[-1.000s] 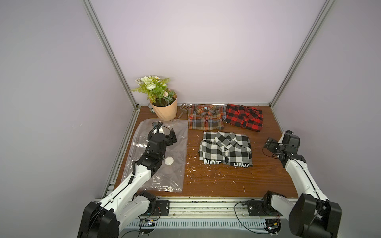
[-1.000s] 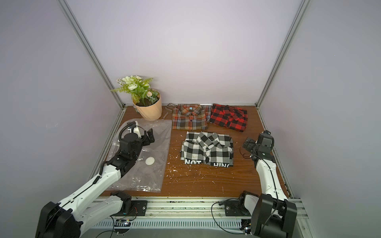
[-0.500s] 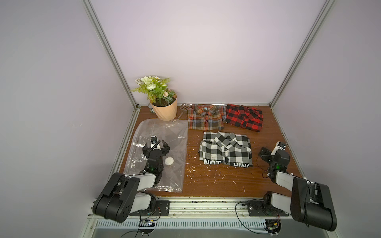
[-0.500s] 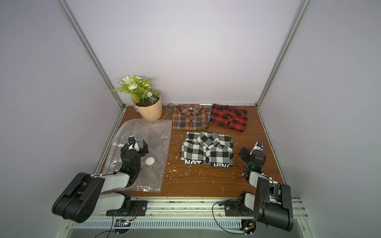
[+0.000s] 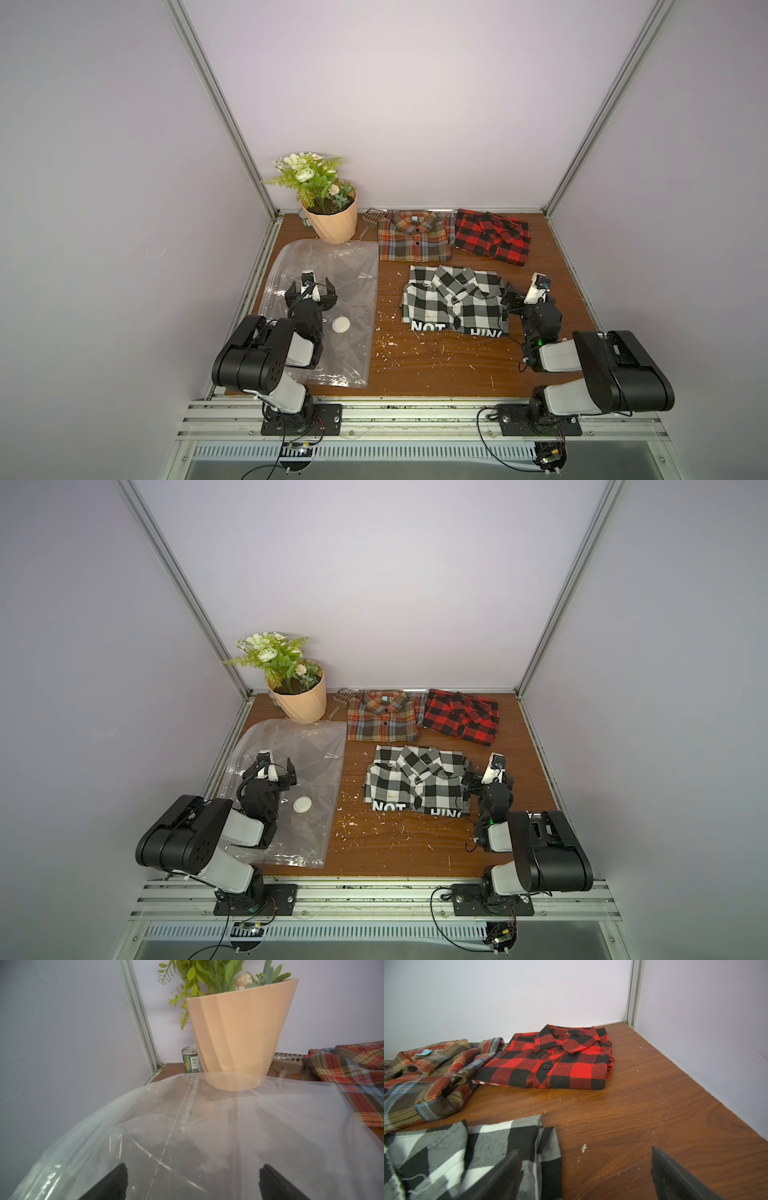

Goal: Take the shirt out of the vacuum bag
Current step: Reset both arms

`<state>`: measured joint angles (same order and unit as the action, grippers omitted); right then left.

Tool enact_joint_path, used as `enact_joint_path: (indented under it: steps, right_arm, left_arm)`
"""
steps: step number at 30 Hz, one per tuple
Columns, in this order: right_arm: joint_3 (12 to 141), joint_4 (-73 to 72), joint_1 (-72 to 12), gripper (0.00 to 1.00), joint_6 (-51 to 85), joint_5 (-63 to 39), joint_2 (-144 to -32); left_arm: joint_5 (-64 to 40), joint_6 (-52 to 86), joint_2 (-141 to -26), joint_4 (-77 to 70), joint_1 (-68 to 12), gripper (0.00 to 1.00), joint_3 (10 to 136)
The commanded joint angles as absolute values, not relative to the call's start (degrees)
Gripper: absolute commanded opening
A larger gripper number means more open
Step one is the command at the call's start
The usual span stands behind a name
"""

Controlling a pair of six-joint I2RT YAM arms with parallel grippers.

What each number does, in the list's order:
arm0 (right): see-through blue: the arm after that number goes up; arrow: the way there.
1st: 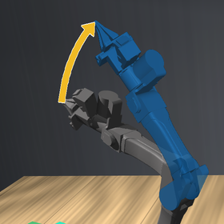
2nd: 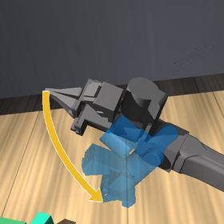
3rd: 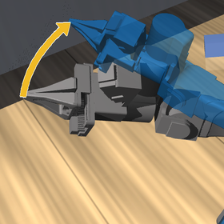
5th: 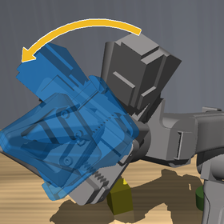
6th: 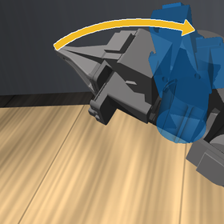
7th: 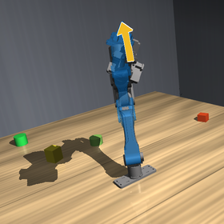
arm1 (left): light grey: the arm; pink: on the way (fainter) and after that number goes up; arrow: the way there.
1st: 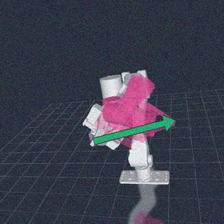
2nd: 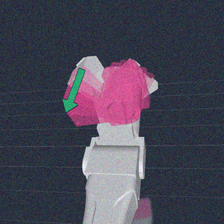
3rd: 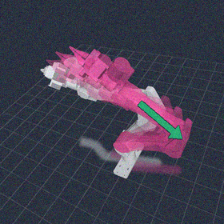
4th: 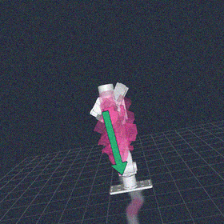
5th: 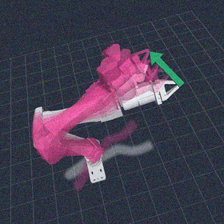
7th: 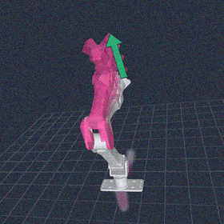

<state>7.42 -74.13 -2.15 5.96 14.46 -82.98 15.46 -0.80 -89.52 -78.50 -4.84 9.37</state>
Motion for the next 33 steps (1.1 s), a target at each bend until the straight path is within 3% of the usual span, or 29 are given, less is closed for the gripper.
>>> enact_joint_path:
  steps: [1,5,7,9,13,33]
  right_arm:
    - [7.7,-78.6,-2.3,0.99,4.2,16.6,-82.6]
    - [8.5,-78.3,-2.3,0.99,4.1,15.9,-85.2]
    - [7.2,-86.8,-2.4,0.99,3.1,14.8,-89.0]
    - [9.1,-77.3,-2.3,0.99,3.7,15.1,-85.6]
    - [7.6,-84.9,-2.3,0.99,3.4,15.2,-88.5]
    - [7.1,-84.7,-2.3,0.99,3.6,15.0,-87.9]
  left_arm:
    - [10.2,0.3,-89.2,-78.1,-3.4,1.0,10.7]
    - [9.3,0.7,-89.4,-77.9,-2.7,1.0,11.0]
    - [9.0,0.8,-89.4,-77.7,-2.6,1.0,11.0]
    - [9.0,0.8,-89.2,-77.5,-2.6,1.0,11.1]
    - [8.9,1.1,-89.2,-76.6,-2.4,1.0,11.4]
    - [8.8,1.1,-89.2,-76.7,-2.4,1.0,11.4]
